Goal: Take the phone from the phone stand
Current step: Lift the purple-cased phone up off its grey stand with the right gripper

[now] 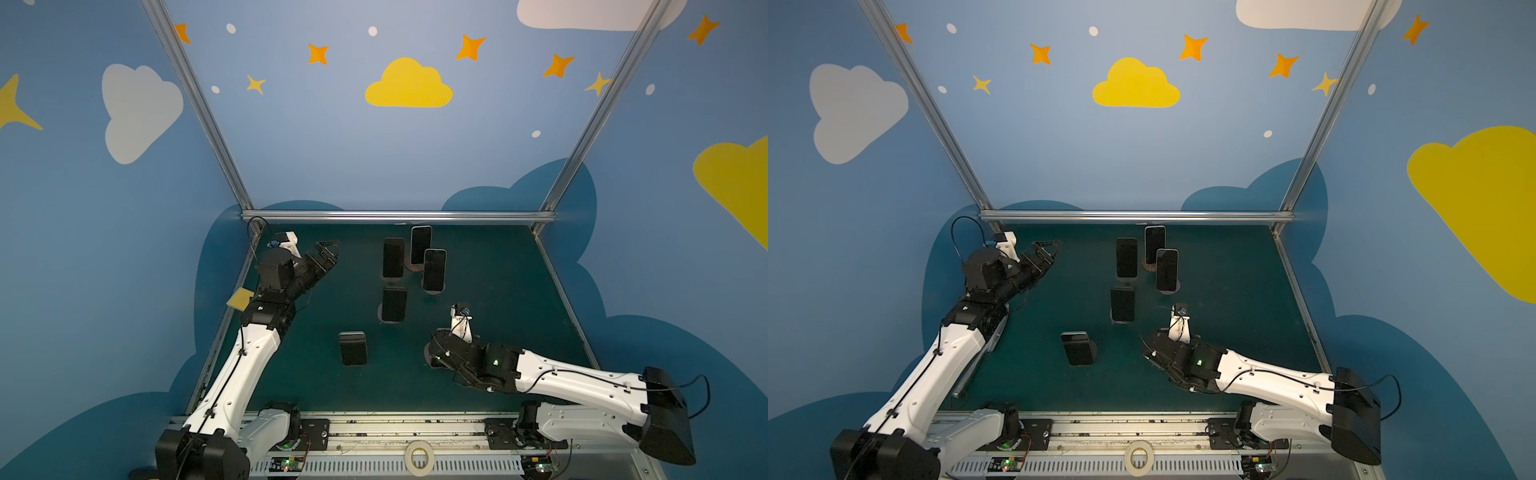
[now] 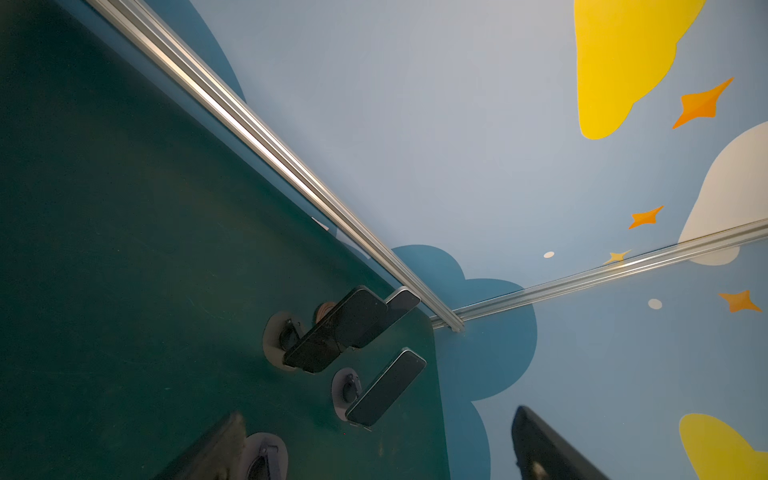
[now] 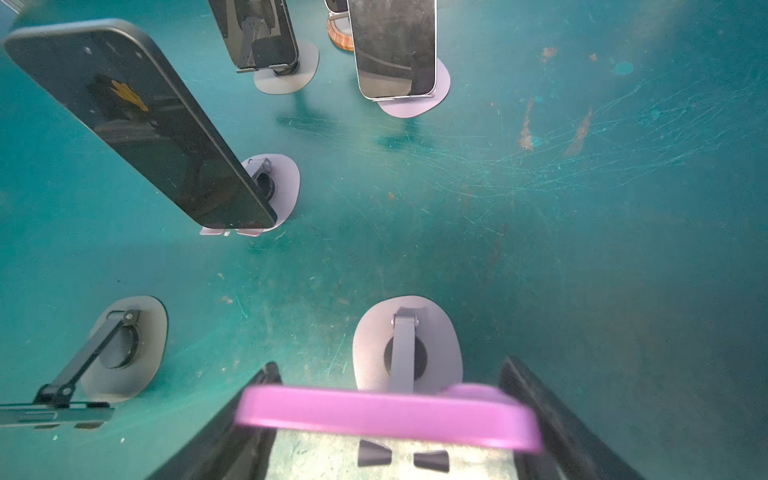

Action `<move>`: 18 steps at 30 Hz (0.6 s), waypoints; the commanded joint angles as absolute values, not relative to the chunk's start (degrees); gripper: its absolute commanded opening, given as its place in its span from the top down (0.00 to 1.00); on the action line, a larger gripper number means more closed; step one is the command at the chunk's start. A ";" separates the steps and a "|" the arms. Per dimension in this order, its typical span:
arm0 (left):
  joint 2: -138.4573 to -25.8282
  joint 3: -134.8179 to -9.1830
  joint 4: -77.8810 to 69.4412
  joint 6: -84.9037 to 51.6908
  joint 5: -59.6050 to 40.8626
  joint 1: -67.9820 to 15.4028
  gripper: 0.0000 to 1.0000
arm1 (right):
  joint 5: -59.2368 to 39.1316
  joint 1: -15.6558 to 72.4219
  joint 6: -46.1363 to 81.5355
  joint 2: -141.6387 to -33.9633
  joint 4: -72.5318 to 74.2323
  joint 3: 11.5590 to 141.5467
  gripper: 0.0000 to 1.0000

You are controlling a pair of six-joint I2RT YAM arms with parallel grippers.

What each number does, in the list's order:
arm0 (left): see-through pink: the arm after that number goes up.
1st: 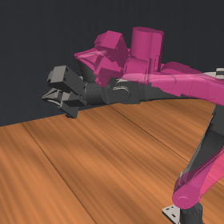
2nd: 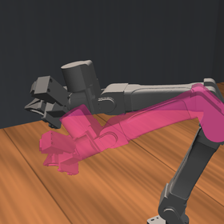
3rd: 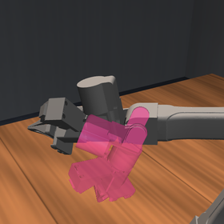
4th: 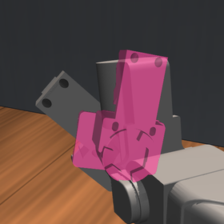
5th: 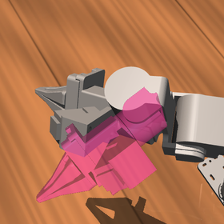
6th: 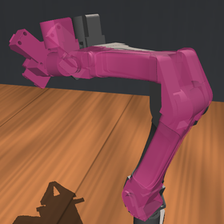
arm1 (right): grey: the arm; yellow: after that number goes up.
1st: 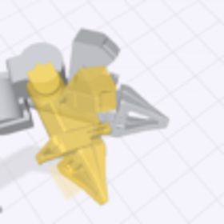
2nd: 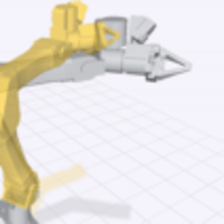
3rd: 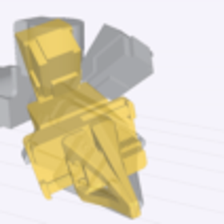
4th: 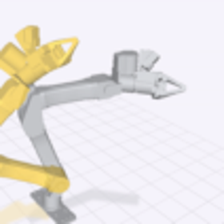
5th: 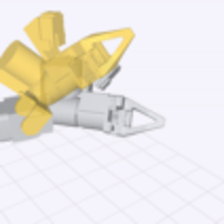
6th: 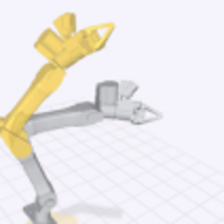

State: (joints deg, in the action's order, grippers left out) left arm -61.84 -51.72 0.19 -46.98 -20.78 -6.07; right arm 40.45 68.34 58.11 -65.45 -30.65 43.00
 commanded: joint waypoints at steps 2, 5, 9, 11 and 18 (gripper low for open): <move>-61.97 -51.24 -0.70 -46.64 -21.29 -6.42 0.02 | 41.01 68.25 60.55 -66.12 -31.26 42.49 0.24; -61.87 -51.25 -0.70 -46.43 -21.18 -6.53 0.02 | 40.92 68.23 61.46 -65.71 -32.65 42.97 0.27; -61.86 -51.25 -0.70 -46.38 -21.18 -6.58 0.02 | 41.07 68.32 61.10 -64.65 -33.14 42.91 0.29; -61.86 -51.27 -0.70 -46.39 -21.17 -6.51 0.02 | 40.83 68.39 60.42 -64.14 -33.19 42.92 0.31; -61.96 -51.28 -0.78 -46.34 -21.34 -6.57 0.02 | 40.39 68.57 59.06 -63.16 -33.54 43.11 0.33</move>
